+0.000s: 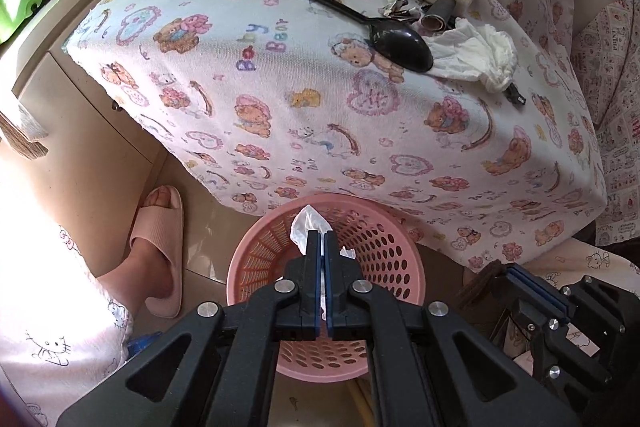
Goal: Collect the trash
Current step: 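Carry both held items over the pink wastebasket and open both tools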
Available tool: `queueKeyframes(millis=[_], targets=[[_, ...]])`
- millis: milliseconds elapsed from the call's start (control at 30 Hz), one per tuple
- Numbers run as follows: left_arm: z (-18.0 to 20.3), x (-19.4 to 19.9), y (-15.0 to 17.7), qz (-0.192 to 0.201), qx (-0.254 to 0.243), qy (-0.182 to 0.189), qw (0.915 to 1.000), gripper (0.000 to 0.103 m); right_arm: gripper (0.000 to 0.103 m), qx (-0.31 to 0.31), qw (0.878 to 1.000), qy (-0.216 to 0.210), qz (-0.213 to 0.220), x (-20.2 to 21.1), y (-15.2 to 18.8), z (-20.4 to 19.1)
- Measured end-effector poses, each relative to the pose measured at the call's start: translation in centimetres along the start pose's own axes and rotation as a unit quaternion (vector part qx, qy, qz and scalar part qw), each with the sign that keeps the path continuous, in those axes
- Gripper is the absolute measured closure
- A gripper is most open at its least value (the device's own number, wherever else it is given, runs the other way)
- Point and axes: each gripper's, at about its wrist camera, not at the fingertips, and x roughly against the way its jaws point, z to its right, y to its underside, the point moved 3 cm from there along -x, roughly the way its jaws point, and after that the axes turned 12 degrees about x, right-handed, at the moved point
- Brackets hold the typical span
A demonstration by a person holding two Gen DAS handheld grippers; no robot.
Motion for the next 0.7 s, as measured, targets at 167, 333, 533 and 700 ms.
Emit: queueKeyframes(millis=[167,333,533,700], targets=[[-1.4,-3.0,0.0,-0.030,0.015,-0.016,0.9993,0.102,0.099,0.017,0.999,0.013,-0.033,-2.8,0.7,-0.7],[-3.2,-6.2,1.1,-0.061,0.044,-0.042,0.9963,0.102,0.099,0.029,0.997,0.016,-0.075,-6.1,1.8,-1.6],[-4.4,-8.5,2.2,-0.096,0.060,-0.054,0.9921,0.102,0.099,0.048,0.991,0.009,-0.126,-9.7,3.6,-2.7],[-4.6,-9.6,2.8,-0.123,0.052,-0.066,0.9888,0.097,0.098,0.057,0.986,0.020,-0.153,-11.0,4.7,-3.0]])
